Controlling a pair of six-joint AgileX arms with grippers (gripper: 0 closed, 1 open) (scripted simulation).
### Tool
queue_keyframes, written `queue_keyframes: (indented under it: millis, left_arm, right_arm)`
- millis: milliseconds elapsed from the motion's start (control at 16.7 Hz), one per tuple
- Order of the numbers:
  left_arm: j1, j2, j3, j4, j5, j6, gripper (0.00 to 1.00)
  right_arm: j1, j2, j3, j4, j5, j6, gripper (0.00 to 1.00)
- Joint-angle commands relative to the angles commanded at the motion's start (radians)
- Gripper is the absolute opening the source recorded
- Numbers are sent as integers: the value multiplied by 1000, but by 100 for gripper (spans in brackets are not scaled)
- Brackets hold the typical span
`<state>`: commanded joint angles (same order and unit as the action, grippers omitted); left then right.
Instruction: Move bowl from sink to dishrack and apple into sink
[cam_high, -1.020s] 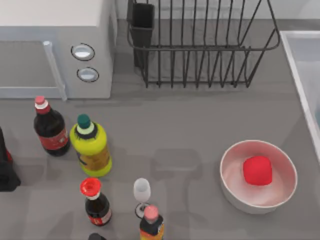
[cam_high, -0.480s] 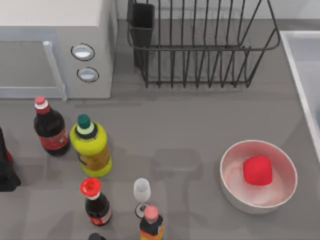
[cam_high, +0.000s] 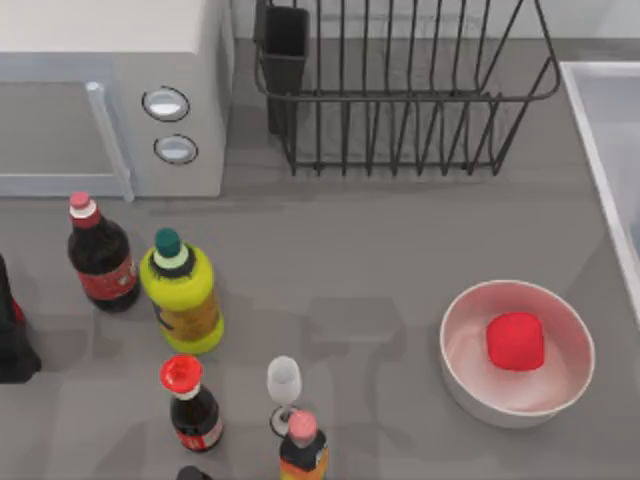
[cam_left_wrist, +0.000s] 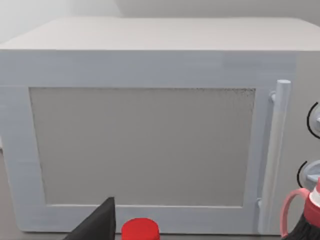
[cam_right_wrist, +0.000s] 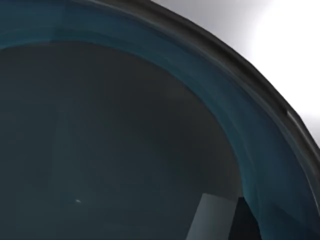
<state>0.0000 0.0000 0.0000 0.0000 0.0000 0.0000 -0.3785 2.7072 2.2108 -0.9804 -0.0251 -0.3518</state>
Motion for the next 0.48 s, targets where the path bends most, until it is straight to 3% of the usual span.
queue_keyframes:
  millis: [480]
  left_arm:
    - [0, 0, 0, 0, 0, 0, 100]
  right_arm:
    - [-2, -19, -8, -6, -1, -4, 0]
